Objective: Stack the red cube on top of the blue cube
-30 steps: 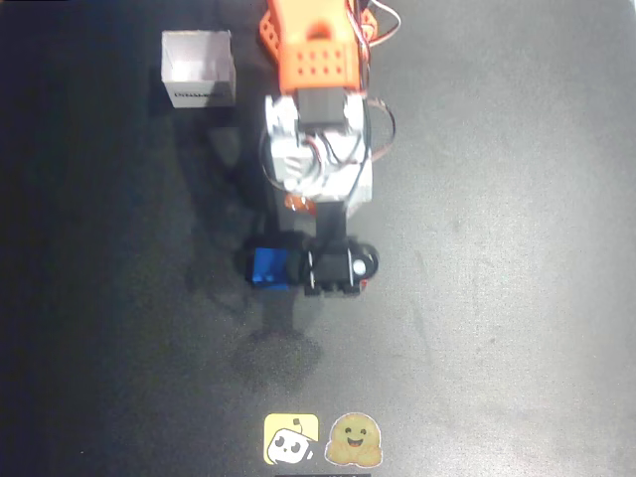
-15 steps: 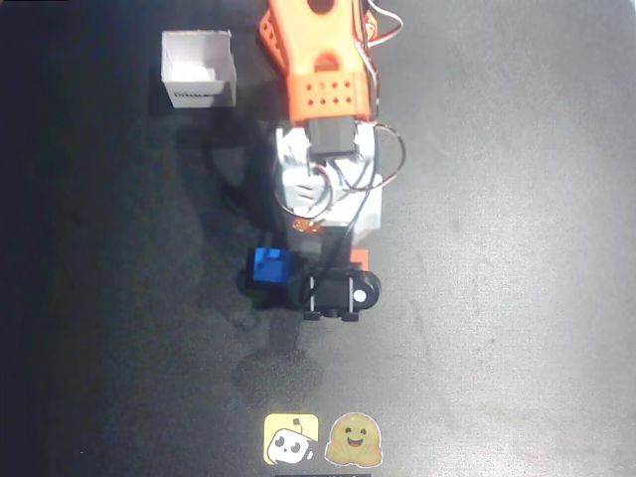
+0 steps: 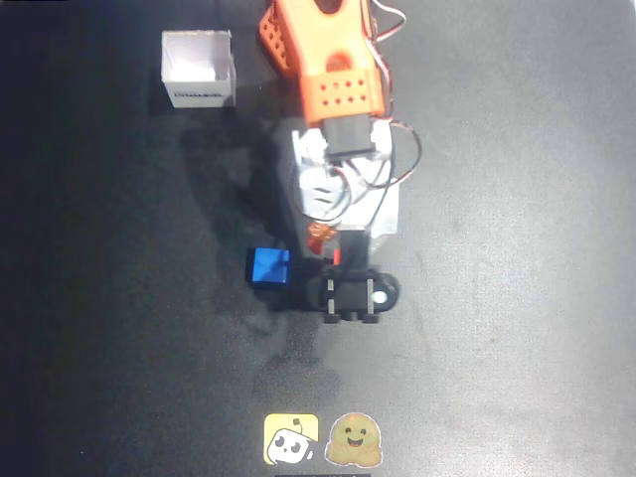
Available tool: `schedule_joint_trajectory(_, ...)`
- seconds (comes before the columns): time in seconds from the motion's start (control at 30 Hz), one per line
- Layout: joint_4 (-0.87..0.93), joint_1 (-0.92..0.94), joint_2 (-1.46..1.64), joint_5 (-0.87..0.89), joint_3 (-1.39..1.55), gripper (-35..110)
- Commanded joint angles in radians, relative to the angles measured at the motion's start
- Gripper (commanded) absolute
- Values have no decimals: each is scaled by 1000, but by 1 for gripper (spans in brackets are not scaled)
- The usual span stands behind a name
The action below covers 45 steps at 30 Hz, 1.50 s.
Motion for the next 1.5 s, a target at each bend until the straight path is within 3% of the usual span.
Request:
schedule_joint_trajectory(0.0, -40, -5, -6, 3, -21, 22)
schedule_joint_trajectory(0.77, -181, -38, -175, 61, 0, 22)
schedule_joint_trajectory(0.93, -219, -35, -183, 81, 40, 0)
schedule_joint_trajectory(1.47, -173, -32, -5, 268, 101, 0)
